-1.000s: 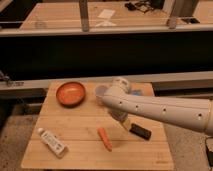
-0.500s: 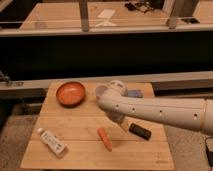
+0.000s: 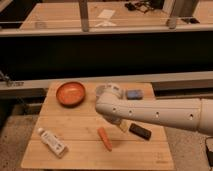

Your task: Drag the pepper across the table

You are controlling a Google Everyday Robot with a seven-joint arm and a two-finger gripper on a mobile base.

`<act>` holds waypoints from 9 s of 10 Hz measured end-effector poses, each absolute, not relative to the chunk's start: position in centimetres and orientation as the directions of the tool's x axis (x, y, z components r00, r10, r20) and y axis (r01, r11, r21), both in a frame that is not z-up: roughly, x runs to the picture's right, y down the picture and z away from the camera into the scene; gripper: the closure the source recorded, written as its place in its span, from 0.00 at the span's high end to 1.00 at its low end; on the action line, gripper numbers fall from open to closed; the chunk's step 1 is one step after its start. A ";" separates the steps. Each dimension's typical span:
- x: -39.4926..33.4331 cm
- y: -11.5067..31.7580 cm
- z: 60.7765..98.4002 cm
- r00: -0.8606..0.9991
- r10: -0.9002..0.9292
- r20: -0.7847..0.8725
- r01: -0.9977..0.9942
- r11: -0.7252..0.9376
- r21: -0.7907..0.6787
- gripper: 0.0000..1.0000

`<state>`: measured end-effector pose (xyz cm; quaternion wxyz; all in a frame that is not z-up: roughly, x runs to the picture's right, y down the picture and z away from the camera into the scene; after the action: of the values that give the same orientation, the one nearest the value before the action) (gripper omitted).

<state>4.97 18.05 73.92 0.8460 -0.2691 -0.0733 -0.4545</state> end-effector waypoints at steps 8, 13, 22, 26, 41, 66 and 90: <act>2.4 19.4 74.3 0.442 -0.794 0.416 0.889 0.330 -0.317 0.80; 1.8 19.6 74.9 0.374 -0.814 0.445 0.922 0.272 -0.277 0.72; 0.8 20.3 75.9 0.243 -0.835 0.493 0.965 0.157 -0.210 0.72; 0.2 21.0 76.4 0.175 -0.836 0.519 0.979 0.090 -0.185 0.72; -1.3 23.8 80.2 0.049 -0.806 0.590 0.990 -0.041 -0.138 0.36; -2.2 28.6 74.3 0.077 -0.801 0.593 0.996 0.030 -0.088 0.26; 0.6 28.0 73.8 0.176 -0.802 0.571 0.983 0.177 -0.054 0.39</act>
<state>0.61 27.96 73.84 0.7369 -0.2119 -0.2134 -0.6054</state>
